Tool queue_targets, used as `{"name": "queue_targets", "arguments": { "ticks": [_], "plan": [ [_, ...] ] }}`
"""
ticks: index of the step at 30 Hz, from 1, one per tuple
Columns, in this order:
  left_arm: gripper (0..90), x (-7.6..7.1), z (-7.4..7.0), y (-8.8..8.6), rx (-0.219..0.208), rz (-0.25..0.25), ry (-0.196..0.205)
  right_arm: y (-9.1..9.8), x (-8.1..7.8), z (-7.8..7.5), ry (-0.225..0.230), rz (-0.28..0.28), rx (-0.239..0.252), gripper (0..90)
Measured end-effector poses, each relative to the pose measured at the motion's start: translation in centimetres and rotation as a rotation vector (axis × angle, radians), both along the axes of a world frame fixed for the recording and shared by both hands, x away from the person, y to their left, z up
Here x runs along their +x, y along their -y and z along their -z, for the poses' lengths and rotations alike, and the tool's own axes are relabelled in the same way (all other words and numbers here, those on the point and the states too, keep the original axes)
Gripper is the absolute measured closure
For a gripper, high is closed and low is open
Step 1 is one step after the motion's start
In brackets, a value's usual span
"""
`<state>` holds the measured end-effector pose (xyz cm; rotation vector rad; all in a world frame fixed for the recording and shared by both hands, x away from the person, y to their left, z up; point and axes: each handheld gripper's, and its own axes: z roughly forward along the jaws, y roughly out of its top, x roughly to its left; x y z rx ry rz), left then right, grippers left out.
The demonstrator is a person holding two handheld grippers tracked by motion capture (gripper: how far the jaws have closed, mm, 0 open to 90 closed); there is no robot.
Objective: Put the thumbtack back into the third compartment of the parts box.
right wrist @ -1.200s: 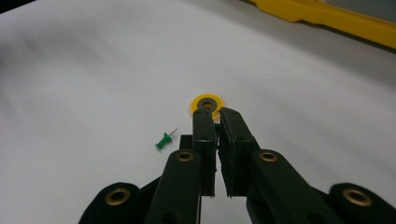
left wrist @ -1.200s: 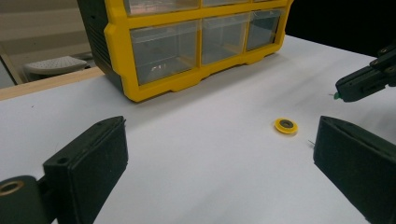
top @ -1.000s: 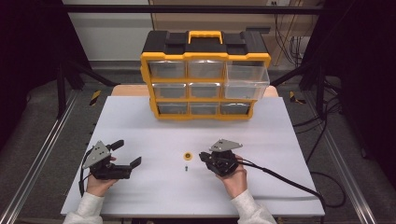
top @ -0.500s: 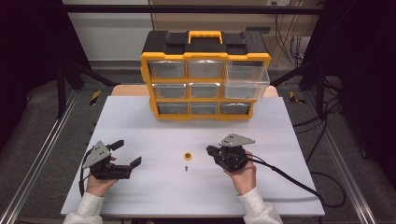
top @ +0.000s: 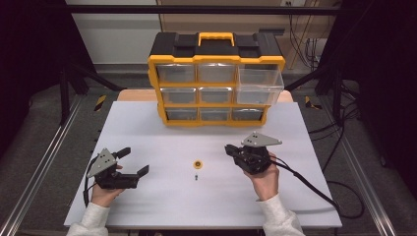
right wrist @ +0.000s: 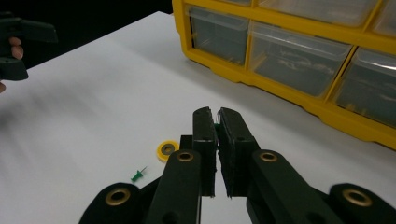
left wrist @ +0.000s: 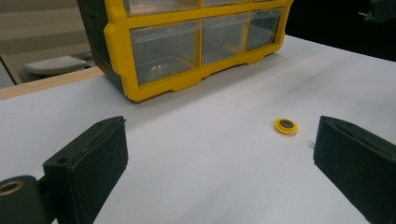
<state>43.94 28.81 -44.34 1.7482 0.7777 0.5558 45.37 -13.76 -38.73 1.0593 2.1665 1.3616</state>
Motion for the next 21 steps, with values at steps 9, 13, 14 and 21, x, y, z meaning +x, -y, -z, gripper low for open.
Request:
{"name": "queue_targets", "arguments": {
  "ticks": [9,13,14,21],
  "plan": [
    [2.7,0.0,0.0,0.0,-0.002,-0.001,0.0,0.8,0.3,-1.5,0.027,0.013,0.014,85.6],
    [2.7,0.0,0.0,0.0,0.0,-0.001,-0.002,0.9,0.3,-2.1,0.042,0.017,0.016,85.6],
    [2.7,0.0,0.0,0.0,-0.001,-0.001,-0.001,1.0,0.3,-2.3,0.048,0.018,0.017,85.6],
    [2.7,0.0,0.0,0.0,-0.002,-0.001,0.0,1.5,0.2,-3.6,0.07,0.021,0.045,85.6]
  ]
}}
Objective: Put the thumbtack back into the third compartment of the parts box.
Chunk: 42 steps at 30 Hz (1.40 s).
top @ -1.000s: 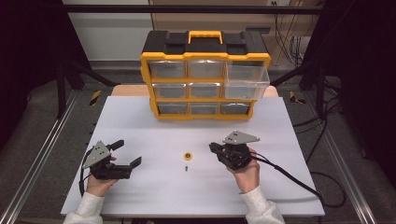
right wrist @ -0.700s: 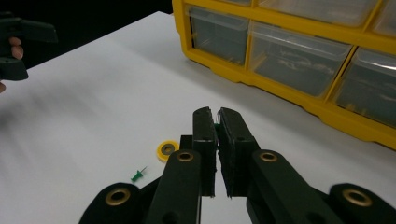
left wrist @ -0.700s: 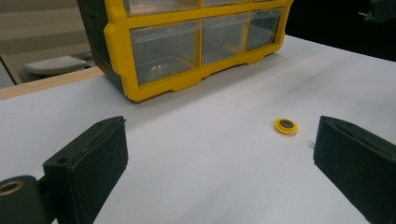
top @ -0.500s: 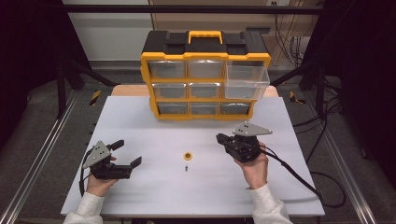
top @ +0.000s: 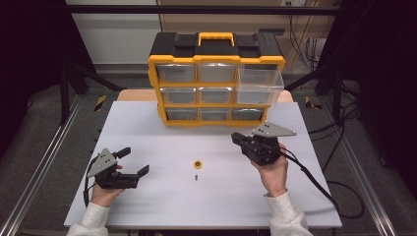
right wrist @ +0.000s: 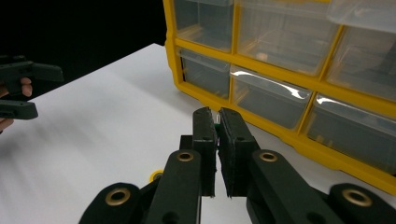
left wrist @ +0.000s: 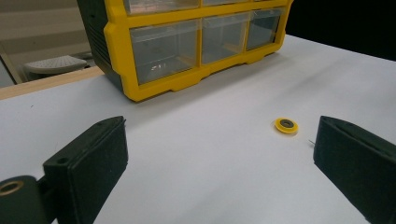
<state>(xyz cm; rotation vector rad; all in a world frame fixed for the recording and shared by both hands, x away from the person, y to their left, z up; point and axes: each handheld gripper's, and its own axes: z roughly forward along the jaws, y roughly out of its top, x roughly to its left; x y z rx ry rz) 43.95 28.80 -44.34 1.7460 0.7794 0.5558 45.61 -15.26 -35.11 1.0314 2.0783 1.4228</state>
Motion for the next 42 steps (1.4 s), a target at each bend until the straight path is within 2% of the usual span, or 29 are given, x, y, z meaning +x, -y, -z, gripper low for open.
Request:
{"name": "queue_targets", "arguments": {
  "ticks": [23,42],
  "plan": [
    [2.7,0.0,0.0,-0.1,0.0,-0.001,-0.001,0.9,-0.3,-5.8,0.098,0.02,-0.003,85.6],
    [2.7,0.0,0.0,-0.1,-0.002,-0.003,-0.002,2.0,0.4,-10.5,0.158,0.085,0.018,85.6]
  ]
}}
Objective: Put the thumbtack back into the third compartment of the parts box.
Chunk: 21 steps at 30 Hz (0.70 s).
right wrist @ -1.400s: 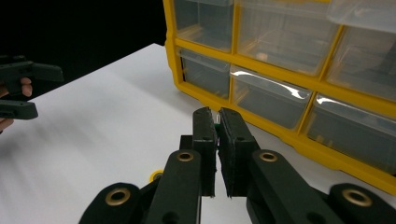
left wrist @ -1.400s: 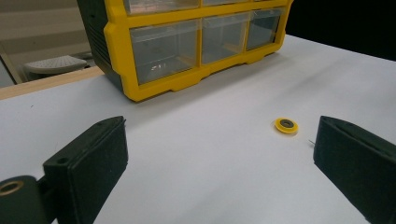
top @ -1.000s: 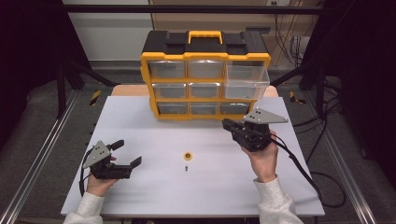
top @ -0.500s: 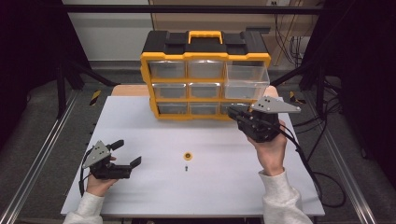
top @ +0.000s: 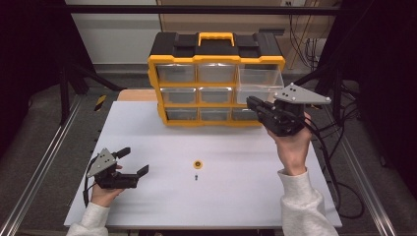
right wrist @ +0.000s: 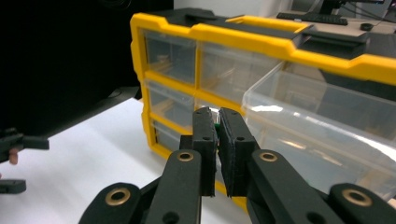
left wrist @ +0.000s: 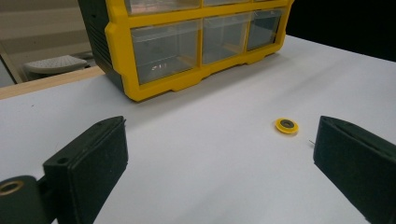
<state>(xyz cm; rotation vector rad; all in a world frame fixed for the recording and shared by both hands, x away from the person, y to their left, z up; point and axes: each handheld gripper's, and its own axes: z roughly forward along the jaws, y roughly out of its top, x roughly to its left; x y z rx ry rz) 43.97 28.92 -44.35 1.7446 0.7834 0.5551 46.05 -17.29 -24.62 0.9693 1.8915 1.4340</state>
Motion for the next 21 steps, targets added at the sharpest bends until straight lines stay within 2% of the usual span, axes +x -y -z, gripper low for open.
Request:
{"name": "queue_targets", "arguments": {
  "ticks": [9,21],
  "plan": [
    [2.7,0.0,0.0,0.0,0.0,0.001,0.0,0.0,1.1,-1.3,0.026,0.032,-0.01,85.6],
    [2.7,0.0,0.0,0.0,0.0,-0.001,0.0,0.3,3.4,-2.4,0.019,0.099,-0.032,85.6]
  ]
}}
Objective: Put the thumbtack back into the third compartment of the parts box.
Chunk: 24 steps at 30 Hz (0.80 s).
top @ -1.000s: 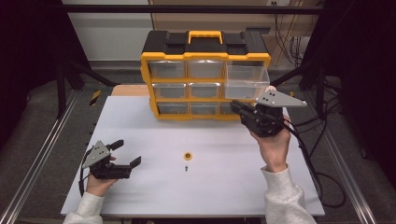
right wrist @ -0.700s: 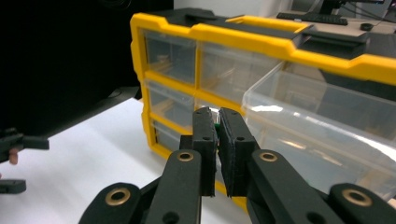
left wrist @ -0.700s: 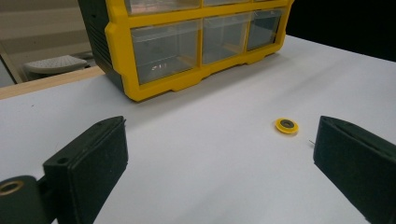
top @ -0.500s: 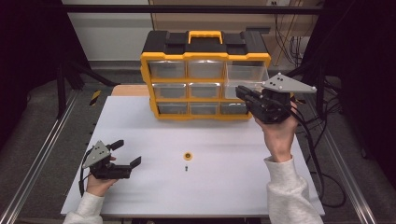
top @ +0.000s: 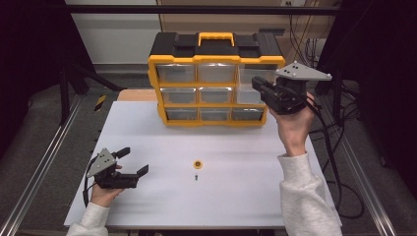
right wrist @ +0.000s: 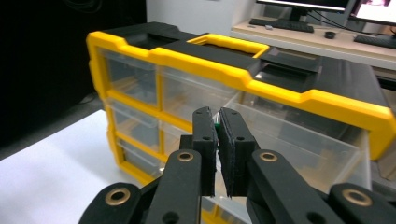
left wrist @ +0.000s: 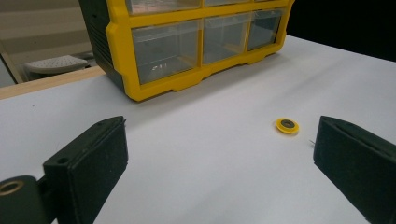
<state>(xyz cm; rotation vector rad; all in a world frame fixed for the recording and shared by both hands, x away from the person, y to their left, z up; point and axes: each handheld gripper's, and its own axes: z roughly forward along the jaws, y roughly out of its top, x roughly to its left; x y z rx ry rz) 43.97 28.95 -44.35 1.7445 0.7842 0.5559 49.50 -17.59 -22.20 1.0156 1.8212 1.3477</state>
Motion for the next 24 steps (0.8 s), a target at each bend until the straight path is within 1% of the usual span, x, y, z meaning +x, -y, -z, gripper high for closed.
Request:
{"name": "queue_targets", "arguments": {
  "ticks": [2,10,18,22,24],
  "plan": [
    [2.7,0.0,0.0,0.0,0.0,0.0,0.0,0.1,0.5,-0.2,0.001,0.013,-0.002,85.6],
    [2.7,0.0,0.0,0.0,-0.001,0.0,0.0,0.2,2.5,-0.2,-0.02,0.056,-0.019,85.6],
    [2.7,0.0,0.0,-0.1,-0.002,-0.001,0.001,0.3,3.9,0.3,-0.041,0.095,-0.045,85.5],
    [2.7,0.0,0.0,-0.1,-0.003,-0.003,0.003,0.4,4.5,0.6,-0.055,0.105,-0.038,85.5],
    [2.7,0.0,0.0,-0.1,-0.004,-0.003,0.002,0.4,4.8,0.8,-0.062,0.11,-0.042,85.5]
  ]
}}
